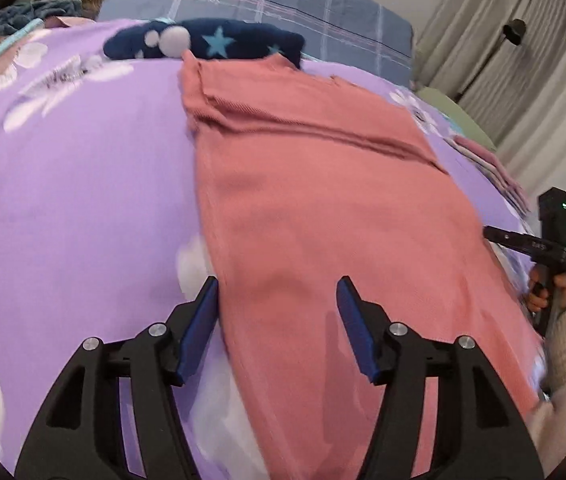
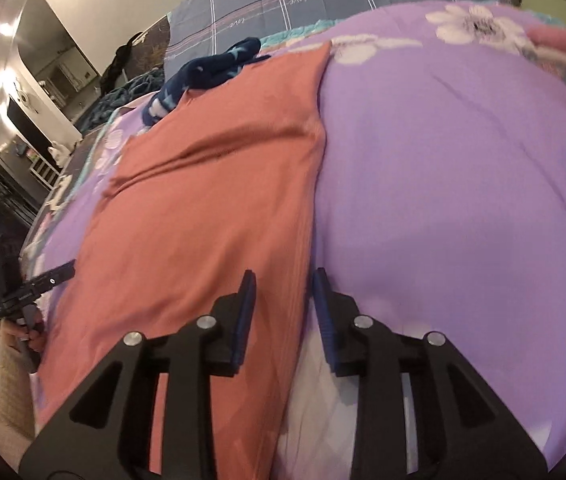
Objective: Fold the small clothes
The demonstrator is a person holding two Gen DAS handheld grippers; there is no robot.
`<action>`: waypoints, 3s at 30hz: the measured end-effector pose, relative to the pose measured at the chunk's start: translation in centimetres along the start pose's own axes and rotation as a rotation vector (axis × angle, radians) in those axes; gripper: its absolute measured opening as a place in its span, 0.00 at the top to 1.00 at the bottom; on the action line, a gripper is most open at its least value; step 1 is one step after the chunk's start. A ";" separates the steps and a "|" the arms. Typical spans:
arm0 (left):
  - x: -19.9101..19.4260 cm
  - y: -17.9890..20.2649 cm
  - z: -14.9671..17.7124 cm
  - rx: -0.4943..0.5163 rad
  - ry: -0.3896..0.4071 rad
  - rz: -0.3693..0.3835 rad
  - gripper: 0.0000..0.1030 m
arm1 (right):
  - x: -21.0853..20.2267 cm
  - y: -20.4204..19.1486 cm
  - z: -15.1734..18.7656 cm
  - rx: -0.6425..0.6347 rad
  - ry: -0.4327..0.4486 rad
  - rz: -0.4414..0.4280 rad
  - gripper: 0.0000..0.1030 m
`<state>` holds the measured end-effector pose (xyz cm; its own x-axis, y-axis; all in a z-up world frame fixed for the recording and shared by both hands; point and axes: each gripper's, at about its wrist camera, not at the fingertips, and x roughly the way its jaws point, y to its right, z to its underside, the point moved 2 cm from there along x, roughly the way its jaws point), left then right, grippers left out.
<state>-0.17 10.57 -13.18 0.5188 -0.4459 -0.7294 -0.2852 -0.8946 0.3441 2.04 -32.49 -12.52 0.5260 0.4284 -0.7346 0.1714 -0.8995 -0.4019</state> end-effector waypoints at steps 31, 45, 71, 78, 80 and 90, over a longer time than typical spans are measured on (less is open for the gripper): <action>-8.6 1.8 9.7 -0.069 0.044 -0.038 0.98 | -9.0 0.0 11.6 0.181 0.016 -0.155 0.98; -7.3 2.7 11.9 -0.115 0.022 0.087 0.47 | -6.1 -0.5 11.8 0.140 -0.105 -0.279 0.58; -20.8 10.5 4.7 0.098 0.402 0.101 0.98 | -20.8 -4.3 7.7 0.099 0.338 -0.391 0.96; -21.9 12.9 6.8 0.170 0.381 0.083 0.98 | -26.2 -5.8 9.9 -0.005 0.453 -0.176 0.96; -19.7 12.0 5.5 0.157 0.350 0.065 0.98 | -23.5 -5.8 8.1 0.001 0.413 -0.137 0.96; -9.2 5.6 -6.0 0.039 0.272 -0.006 0.98 | -12.2 -4.9 -3.4 0.018 0.379 0.038 0.96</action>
<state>-1.68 9.48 -1.00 0.7166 -0.4369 -0.5438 -0.3093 -0.8977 0.3137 -2.42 -33.54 0.24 0.8028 0.3302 -0.4964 0.1331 -0.9109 -0.3906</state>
